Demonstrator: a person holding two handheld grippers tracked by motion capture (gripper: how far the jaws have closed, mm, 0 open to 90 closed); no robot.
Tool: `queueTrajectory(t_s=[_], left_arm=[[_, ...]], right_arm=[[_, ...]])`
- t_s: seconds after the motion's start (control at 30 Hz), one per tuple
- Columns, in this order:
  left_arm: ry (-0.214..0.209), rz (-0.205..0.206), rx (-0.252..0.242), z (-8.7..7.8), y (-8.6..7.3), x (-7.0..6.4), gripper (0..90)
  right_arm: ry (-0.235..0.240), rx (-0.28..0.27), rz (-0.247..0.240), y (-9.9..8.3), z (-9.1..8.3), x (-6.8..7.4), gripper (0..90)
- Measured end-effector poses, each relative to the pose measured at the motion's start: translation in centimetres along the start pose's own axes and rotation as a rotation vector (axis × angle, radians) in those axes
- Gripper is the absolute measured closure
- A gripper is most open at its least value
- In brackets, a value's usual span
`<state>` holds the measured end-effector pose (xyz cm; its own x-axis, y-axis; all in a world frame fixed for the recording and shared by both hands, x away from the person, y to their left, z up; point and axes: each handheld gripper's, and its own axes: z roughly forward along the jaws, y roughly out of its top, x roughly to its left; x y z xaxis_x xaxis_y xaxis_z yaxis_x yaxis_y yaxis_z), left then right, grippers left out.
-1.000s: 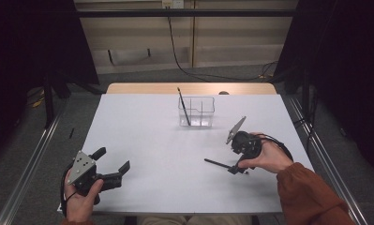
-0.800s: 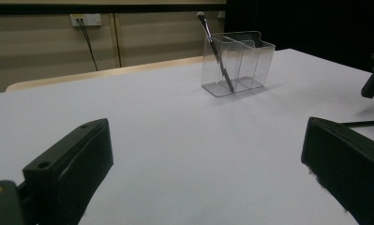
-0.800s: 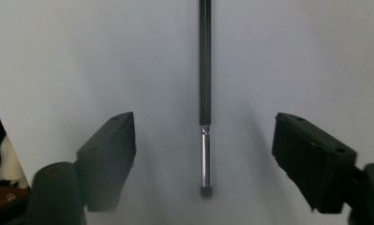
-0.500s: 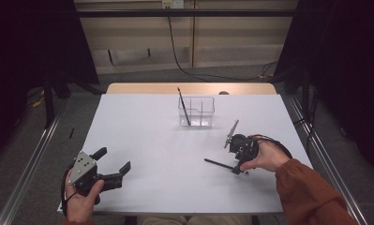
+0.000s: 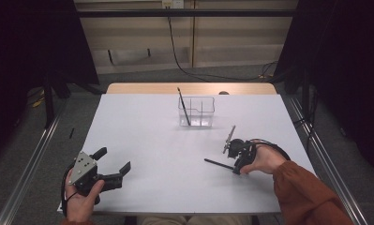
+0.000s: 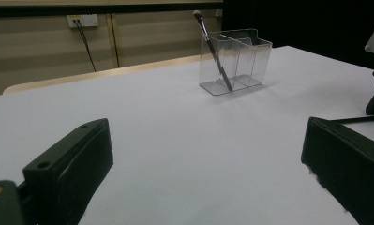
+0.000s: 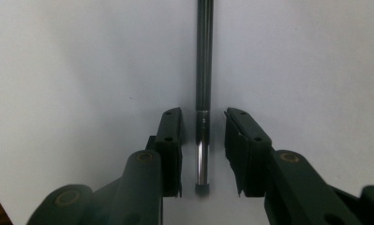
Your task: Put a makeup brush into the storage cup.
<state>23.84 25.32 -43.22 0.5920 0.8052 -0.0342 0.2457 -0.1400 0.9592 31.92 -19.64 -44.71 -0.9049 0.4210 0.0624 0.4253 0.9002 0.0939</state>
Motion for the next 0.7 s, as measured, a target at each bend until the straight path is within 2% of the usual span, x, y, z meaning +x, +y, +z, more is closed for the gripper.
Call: queueTrajectory(t_s=[0.2,0.37,0.43,0.5,0.7], left_arm=[[0.001,0.004,0.002,0.0,0.0,0.0,2.3],[-0.001,0.002,0.001,-0.1,0.0,0.0,2.3],[0.001,0.002,0.001,-0.1,0.0,0.0,2.3],[0.001,0.001,0.001,-0.1,0.0,0.0,2.3],[0.001,0.002,0.001,0.0,0.0,0.0,2.3]], right_arm=[[-0.023,0.045,0.025,0.6,0.1,0.5,68.2],[-0.025,0.095,0.009,1.3,0.2,0.5,75.5],[-0.017,0.098,0.015,1.3,0.2,0.3,83.7],[-0.013,0.104,0.029,1.3,0.1,0.3,84.1],[-0.014,0.074,0.032,1.0,0.1,0.2,84.4]])
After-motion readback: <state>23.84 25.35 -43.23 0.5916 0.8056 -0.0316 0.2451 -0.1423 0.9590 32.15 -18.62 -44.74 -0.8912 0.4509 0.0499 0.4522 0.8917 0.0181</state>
